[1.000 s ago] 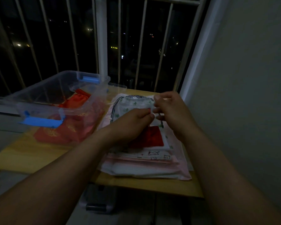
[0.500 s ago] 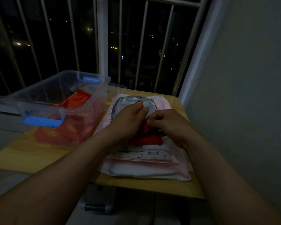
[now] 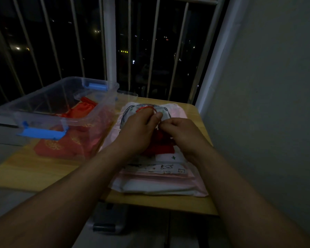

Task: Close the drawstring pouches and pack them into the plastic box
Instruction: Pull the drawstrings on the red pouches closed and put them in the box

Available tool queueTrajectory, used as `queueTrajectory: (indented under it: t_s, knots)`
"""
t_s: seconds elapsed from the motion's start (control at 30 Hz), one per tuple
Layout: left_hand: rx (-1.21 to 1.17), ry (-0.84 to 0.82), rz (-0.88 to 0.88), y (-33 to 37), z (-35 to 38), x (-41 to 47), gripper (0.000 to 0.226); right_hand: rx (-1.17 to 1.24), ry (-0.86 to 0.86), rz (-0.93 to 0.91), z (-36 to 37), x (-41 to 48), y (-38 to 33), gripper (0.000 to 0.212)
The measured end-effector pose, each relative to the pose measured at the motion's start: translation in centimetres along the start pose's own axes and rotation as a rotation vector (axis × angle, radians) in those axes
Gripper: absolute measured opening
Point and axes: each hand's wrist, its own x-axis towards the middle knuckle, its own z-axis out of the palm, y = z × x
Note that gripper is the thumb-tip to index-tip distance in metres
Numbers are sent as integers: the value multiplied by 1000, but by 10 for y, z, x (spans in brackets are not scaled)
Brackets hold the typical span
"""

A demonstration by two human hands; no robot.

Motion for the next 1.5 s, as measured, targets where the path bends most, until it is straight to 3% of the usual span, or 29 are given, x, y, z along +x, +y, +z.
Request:
queueTrajectory:
  t_s: [0.2, 0.3, 0.47, 0.57, 1.2, 1.5]
  knots:
    - [-90, -25, -97, -2, -3, -2, 35, 366, -54, 102, -2, 7, 9, 13]
    - [-211, -21, -217, -3, -5, -1, 38, 420, -111, 139, -1, 6, 6, 15]
    - [-693, 14, -377, -3, -17, 8, 29, 430, -235, 172, 2, 6, 6, 11]
    - [-802, 34, -437, -2, -20, 11, 27, 397, -267, 181, 3, 5, 6, 14]
    - [-692, -90, -296, -5, -13, 13, 28, 49, -224, 104, 7, 6, 5, 14]
    - [-807, 41, -349, -3, -21, 11, 28, 266, -179, 214, 8, 5, 2, 11]
